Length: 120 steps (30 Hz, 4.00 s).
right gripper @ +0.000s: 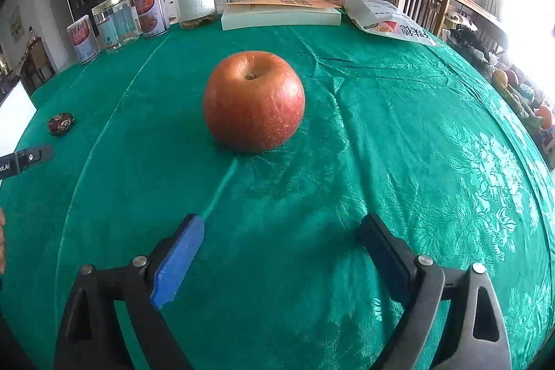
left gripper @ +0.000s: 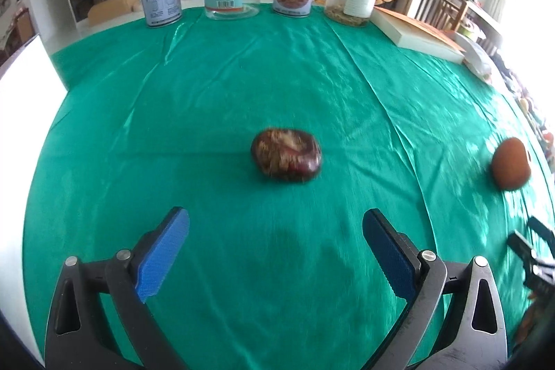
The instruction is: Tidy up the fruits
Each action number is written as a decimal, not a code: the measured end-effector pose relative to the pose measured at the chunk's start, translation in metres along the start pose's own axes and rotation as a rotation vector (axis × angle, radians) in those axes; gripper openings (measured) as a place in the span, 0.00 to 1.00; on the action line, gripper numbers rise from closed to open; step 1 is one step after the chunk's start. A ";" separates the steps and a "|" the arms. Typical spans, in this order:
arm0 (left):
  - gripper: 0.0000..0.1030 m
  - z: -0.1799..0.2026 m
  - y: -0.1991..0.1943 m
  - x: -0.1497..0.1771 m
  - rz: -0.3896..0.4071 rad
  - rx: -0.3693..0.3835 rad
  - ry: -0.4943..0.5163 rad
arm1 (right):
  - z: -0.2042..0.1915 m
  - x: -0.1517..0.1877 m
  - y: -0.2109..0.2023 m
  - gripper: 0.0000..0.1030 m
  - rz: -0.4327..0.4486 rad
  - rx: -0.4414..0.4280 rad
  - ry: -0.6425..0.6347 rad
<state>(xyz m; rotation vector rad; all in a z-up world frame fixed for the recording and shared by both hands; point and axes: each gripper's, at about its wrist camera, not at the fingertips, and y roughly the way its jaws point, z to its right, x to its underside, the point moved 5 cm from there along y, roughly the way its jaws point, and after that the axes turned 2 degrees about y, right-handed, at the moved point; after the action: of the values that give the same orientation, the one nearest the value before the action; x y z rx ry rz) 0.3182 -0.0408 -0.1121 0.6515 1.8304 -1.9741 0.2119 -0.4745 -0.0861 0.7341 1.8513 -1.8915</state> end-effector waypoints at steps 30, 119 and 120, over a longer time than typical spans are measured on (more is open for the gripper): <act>0.75 -0.028 -0.106 0.110 -0.250 0.049 0.067 | -0.002 -0.003 0.006 0.97 -0.009 0.013 0.013; 0.98 -0.039 -0.100 0.141 -0.450 0.096 0.120 | -0.125 0.057 -0.084 1.00 -0.450 -0.348 -0.079; 0.98 -0.037 -0.100 0.140 -0.458 0.103 0.130 | -0.130 0.054 -0.081 1.00 -0.468 -0.343 -0.108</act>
<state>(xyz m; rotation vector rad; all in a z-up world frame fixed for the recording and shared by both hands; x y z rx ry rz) 0.1495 0.0105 -0.1108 0.4214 2.1147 -2.3746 0.1320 -0.3369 -0.0536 0.0864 2.3384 -1.7433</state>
